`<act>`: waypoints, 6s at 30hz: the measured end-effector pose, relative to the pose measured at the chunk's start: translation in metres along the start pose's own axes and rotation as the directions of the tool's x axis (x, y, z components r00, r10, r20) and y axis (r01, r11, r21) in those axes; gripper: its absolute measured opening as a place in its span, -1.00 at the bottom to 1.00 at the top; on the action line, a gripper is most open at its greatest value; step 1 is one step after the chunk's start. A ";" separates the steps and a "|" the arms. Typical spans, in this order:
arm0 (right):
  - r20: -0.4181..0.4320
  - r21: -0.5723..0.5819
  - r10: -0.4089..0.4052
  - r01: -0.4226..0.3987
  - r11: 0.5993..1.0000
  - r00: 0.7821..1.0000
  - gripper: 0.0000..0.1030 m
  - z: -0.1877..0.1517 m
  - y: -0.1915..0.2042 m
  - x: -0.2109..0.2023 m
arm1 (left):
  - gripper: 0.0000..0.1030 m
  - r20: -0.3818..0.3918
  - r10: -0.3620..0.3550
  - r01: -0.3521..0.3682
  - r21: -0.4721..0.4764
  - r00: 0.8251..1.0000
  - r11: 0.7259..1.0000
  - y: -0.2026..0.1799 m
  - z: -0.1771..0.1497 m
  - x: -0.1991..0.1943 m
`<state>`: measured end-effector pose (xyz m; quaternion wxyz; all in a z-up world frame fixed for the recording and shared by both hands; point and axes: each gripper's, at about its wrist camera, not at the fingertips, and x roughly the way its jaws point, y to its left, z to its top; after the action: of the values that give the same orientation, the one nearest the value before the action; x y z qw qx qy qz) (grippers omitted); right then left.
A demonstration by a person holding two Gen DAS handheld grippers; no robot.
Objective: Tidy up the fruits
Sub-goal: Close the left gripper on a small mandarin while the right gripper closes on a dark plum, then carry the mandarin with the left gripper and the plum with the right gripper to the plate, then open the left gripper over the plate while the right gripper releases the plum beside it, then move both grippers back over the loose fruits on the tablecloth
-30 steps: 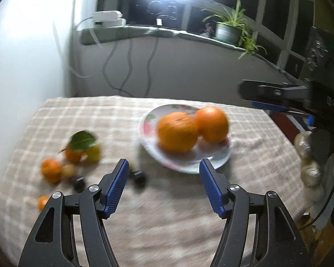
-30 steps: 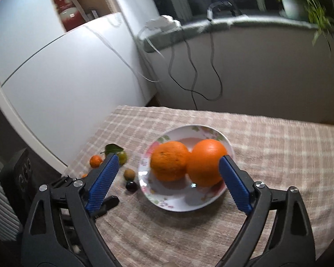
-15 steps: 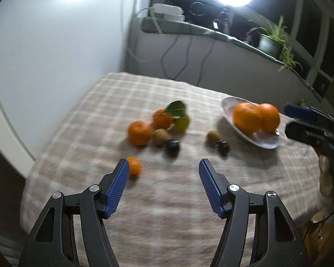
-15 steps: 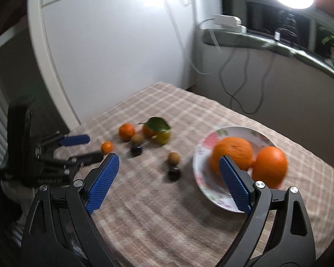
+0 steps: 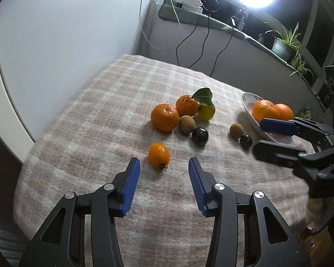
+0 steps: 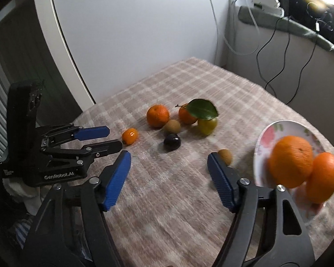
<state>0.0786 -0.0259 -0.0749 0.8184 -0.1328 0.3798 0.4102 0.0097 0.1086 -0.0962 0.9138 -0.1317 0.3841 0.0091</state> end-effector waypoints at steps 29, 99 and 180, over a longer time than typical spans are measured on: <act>-0.128 0.058 -0.009 0.016 0.998 0.992 -0.26 0.017 -0.010 0.082 | -0.55 -0.042 0.014 -0.013 0.024 0.999 1.000 0.000 0.003 0.029; -0.007 0.318 -0.210 0.202 0.927 0.978 -0.48 -0.081 -0.153 -0.078 | -0.56 -0.056 -0.239 0.246 0.260 0.969 0.934 -0.187 0.036 0.064; 0.045 0.142 -0.070 0.063 0.988 0.997 0.48 -0.040 -0.051 -0.045 | -0.11 0.023 -0.017 0.014 0.114 1.000 0.993 -0.037 0.031 0.018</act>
<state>0.0807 -0.1048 -0.0743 0.8483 -0.0772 0.3824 0.3581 0.0488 0.0788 -0.0793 0.9243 -0.0824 0.3722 -0.0182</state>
